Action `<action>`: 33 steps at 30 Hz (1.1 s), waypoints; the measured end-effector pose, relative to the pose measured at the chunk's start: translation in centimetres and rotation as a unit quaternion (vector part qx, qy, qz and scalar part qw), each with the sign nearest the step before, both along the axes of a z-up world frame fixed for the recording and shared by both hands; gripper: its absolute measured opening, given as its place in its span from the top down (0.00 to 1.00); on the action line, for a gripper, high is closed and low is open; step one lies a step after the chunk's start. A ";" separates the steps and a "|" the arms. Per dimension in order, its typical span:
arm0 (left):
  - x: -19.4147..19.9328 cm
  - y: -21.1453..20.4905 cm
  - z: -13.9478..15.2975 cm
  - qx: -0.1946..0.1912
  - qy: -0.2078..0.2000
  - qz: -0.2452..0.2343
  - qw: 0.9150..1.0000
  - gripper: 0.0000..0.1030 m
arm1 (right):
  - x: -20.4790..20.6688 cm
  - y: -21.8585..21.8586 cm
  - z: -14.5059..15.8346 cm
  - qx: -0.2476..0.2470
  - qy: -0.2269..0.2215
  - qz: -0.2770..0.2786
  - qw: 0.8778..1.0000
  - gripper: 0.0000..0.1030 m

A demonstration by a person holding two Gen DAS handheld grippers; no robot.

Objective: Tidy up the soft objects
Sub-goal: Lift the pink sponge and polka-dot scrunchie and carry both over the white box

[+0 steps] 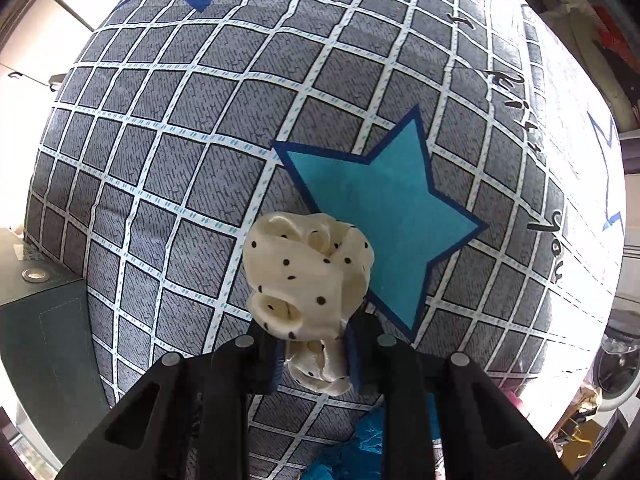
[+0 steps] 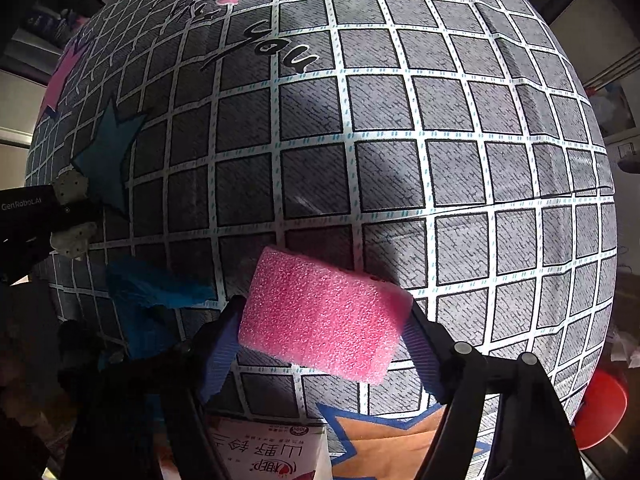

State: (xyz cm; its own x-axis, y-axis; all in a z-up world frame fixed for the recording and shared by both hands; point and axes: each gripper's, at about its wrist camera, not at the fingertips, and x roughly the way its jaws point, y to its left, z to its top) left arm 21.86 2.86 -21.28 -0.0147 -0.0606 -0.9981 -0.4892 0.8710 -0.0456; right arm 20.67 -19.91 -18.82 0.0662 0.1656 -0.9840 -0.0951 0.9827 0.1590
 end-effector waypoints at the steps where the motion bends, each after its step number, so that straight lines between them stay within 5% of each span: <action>1: -0.1 -0.3 0.5 -0.004 -0.006 -0.006 1.000 0.75 | -0.2 -0.4 0.3 0.005 -0.001 -0.002 1.000 0.26; 10: -3.0 -5.0 7.8 -0.007 -0.079 -0.096 0.992 0.75 | -2.5 -3.0 5.2 0.039 -0.028 -0.022 0.999 0.26; 18: -8.0 -10.3 14.2 -0.011 -0.138 -0.189 0.972 0.75 | -3.5 -5.2 8.2 0.058 -0.050 0.001 0.997 0.26; 33: -18.7 -9.2 21.0 0.007 -0.184 -0.219 0.958 0.75 | -10.6 -1.8 12.4 0.086 -0.077 0.028 0.993 0.26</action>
